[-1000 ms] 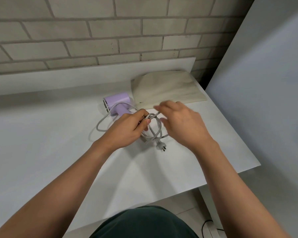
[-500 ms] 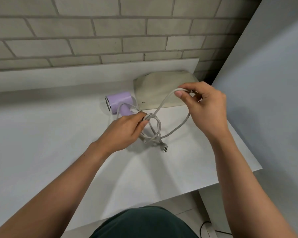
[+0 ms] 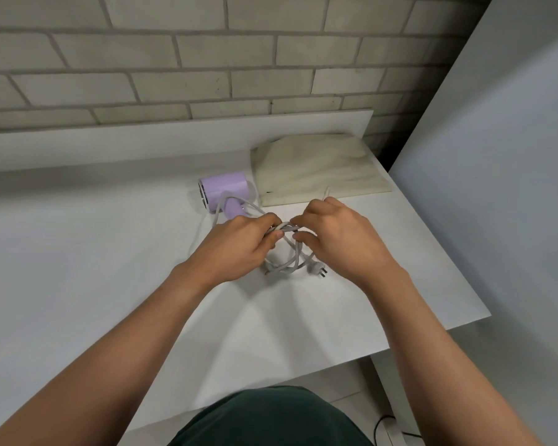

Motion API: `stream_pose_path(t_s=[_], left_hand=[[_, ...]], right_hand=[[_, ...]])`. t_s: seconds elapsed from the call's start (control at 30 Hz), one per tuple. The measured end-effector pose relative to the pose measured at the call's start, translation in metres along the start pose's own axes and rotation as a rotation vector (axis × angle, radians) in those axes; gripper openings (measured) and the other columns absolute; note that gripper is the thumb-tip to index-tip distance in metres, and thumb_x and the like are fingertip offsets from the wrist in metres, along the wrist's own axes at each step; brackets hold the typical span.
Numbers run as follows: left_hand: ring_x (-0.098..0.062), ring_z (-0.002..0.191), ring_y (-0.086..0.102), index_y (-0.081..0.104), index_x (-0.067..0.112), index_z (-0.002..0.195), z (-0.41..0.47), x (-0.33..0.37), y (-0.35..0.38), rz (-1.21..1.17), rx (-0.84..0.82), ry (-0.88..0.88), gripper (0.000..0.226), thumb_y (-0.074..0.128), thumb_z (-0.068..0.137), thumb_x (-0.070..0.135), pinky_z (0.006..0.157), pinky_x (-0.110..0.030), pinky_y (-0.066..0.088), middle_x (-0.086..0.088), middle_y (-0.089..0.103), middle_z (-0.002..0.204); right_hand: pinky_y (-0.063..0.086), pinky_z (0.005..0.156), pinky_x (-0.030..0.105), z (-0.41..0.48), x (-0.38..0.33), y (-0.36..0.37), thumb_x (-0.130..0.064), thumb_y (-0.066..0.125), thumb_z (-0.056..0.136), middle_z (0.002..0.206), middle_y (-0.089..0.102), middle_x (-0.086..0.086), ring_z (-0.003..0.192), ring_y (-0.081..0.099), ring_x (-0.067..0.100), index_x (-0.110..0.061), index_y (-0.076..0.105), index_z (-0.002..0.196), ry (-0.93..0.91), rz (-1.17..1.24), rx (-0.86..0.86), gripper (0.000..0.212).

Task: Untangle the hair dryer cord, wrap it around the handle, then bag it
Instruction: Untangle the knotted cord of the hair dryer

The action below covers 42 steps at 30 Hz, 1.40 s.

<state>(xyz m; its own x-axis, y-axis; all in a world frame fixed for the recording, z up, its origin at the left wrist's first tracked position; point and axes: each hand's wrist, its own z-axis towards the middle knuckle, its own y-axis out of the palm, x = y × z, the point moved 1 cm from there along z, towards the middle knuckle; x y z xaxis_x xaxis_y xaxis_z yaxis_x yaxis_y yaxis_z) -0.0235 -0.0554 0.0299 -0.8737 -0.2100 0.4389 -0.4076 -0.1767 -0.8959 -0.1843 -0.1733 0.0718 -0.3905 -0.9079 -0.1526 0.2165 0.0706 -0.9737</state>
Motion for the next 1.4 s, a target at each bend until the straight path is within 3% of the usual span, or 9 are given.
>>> stream_pose_path(t_s=[0.27, 0.5, 0.67, 0.77, 0.83, 0.9, 1.1, 1.27, 1.4], left_hand=[[-0.016, 0.089, 0.063, 0.055, 0.037, 0.116, 0.0, -0.003, -0.011, -0.078, 0.047, 0.07, 0.037, 0.026, 0.106, 0.057, 0.075, -0.045, 0.055, 0.014, 0.068, 0.097], [-0.01, 0.087, 0.055, 0.054, 0.031, 0.102, -0.002, -0.017, -0.008, -0.036, 0.019, 0.064, 0.035, 0.029, 0.107, 0.054, 0.075, -0.042, 0.053, 0.013, 0.061, 0.094], [-0.014, 0.092, 0.056, 0.057, 0.024, 0.105, 0.0, -0.01, -0.001, -0.041, 0.061, 0.118, 0.035, 0.031, 0.108, 0.048, 0.076, -0.04, 0.05, 0.01, 0.064, 0.097], [-0.016, 0.084, 0.057, 0.059, 0.021, 0.099, 0.006, -0.008, 0.001, -0.009, 0.091, 0.171, 0.034, 0.036, 0.108, 0.044, 0.072, -0.035, 0.046, 0.011, 0.062, 0.085], [-0.015, 0.079, 0.056, 0.06, 0.021, 0.096, 0.008, -0.009, 0.003, 0.026, 0.098, 0.194, 0.036, 0.037, 0.108, 0.045, 0.07, -0.031, 0.042, 0.011, 0.06, 0.08], [-0.014, 0.079, 0.056, 0.063, 0.021, 0.096, 0.008, -0.008, 0.007, 0.058, 0.09, 0.206, 0.039, 0.035, 0.106, 0.047, 0.071, -0.032, 0.042, 0.011, 0.06, 0.079], [-0.015, 0.08, 0.056, 0.064, 0.02, 0.099, 0.008, -0.007, 0.012, 0.06, 0.076, 0.217, 0.038, 0.036, 0.106, 0.045, 0.078, -0.039, 0.047, 0.009, 0.062, 0.081], [-0.007, 0.081, 0.046, 0.065, 0.02, 0.101, -0.001, -0.007, 0.009, 0.034, 0.045, 0.256, 0.03, 0.043, 0.107, 0.04, 0.076, -0.03, 0.042, 0.014, 0.055, 0.084], [-0.007, 0.088, 0.045, 0.064, 0.021, 0.104, -0.003, -0.009, 0.008, 0.02, 0.014, 0.198, 0.033, 0.04, 0.105, 0.042, 0.076, -0.03, 0.044, 0.015, 0.055, 0.087]], right_hand=[[0.051, 0.074, 0.027, -0.001, 0.017, -0.022, -0.024, 0.076, 0.093, 0.095, 0.072, -0.005, 0.081, 0.06, 0.01, -0.018, 0.082, 0.1, -0.117, 0.372, 0.279, 0.011], [0.051, 0.077, 0.017, -0.007, 0.036, -0.039, -0.02, 0.079, 0.091, 0.1, 0.07, -0.013, 0.08, 0.063, 0.012, -0.019, 0.08, 0.1, 0.054, 0.564, 0.413, 0.008], [0.042, 0.075, 0.009, -0.01, 0.05, -0.036, -0.028, 0.07, 0.097, 0.098, 0.065, -0.023, 0.078, 0.055, 0.008, -0.022, 0.076, 0.104, 0.209, 0.482, 0.434, 0.01], [0.049, 0.084, 0.023, -0.009, 0.055, -0.02, -0.032, 0.059, 0.103, 0.118, 0.069, -0.009, 0.098, 0.057, 0.015, -0.02, 0.072, 0.122, 0.307, 0.216, 0.364, 0.025], [0.054, 0.086, 0.041, -0.01, 0.047, -0.014, -0.022, 0.058, 0.103, 0.135, 0.064, -0.002, 0.114, 0.052, 0.026, -0.017, 0.064, 0.137, 0.319, 0.051, 0.312, 0.035], [0.055, 0.084, 0.043, -0.01, 0.034, -0.013, -0.012, 0.06, 0.099, 0.141, 0.06, -0.001, 0.117, 0.049, 0.029, -0.016, 0.056, 0.145, 0.234, 0.013, 0.272, 0.046], [0.052, 0.087, 0.046, -0.005, -0.002, 0.012, -0.036, 0.063, 0.098, 0.111, 0.067, -0.001, 0.107, 0.055, 0.026, -0.022, 0.068, 0.123, 0.029, 0.056, -0.097, 0.03], [0.051, 0.079, 0.045, -0.005, 0.004, 0.007, -0.036, 0.061, 0.1, 0.092, 0.068, 0.0, 0.09, 0.054, 0.023, -0.019, 0.073, 0.105, 0.015, 0.095, -0.066, 0.021], [0.05, 0.074, 0.044, -0.008, 0.0, -0.002, -0.033, 0.057, 0.103, 0.091, 0.067, 0.001, 0.095, 0.057, 0.024, -0.019, 0.074, 0.105, -0.067, 0.071, -0.02, 0.022]])
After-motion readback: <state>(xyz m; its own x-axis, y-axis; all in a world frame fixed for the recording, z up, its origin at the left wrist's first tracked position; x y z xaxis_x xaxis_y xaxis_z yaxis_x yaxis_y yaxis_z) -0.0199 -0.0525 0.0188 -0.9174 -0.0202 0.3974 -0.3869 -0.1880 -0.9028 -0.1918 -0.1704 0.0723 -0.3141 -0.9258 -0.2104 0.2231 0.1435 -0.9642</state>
